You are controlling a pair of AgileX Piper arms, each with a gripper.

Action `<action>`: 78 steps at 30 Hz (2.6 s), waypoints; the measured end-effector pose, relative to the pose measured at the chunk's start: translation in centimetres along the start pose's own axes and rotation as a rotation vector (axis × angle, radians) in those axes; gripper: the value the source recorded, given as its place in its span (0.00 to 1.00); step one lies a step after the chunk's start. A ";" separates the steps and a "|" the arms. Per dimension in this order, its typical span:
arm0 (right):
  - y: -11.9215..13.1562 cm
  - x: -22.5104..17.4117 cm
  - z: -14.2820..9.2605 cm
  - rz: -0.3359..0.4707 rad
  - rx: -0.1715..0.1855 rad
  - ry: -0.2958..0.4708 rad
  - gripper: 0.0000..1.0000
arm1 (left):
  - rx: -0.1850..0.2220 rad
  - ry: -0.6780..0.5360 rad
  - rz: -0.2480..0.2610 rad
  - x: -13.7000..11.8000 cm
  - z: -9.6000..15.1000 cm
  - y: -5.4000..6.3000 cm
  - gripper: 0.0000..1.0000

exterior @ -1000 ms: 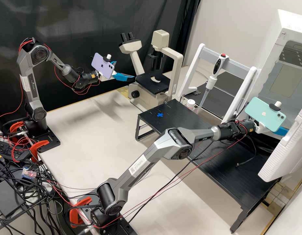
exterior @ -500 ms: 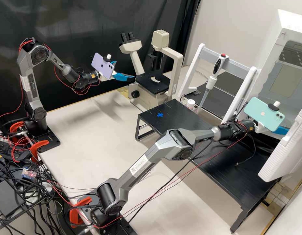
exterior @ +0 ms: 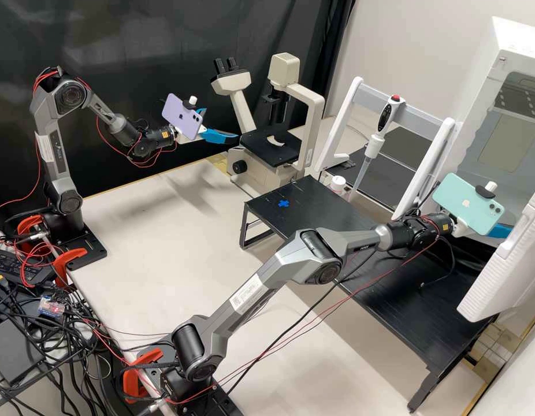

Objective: Move the petri dish to the microscope

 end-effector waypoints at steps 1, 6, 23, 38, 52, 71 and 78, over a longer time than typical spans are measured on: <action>0.0 0.0 0.0 -0.001 0.004 0.000 0.00 | 0.000 0.000 0.000 0.0 0.0 0.0 1.00; -0.1 0.0 -0.1 -0.008 -0.001 0.006 0.00 | 0.000 0.000 0.000 0.0 0.0 0.0 1.00; -0.7 -0.1 1.3 -0.053 0.007 0.022 0.00 | 0.000 0.000 0.000 0.0 0.0 0.0 1.00; 0.4 -3.4 2.7 -0.029 0.030 0.040 0.00 | 0.000 0.000 0.000 0.0 0.0 0.0 1.00; 2.3 -12.1 4.4 0.068 0.081 0.045 0.00 | 0.000 0.000 0.000 0.0 0.0 0.0 1.00; 1.1 -26.6 -0.2 0.166 0.100 0.358 0.00 | 0.000 0.000 0.000 0.0 0.0 0.0 1.00; -3.3 -30.2 -4.6 0.017 0.078 0.511 0.00 | 0.000 0.000 0.000 0.0 0.0 0.0 1.00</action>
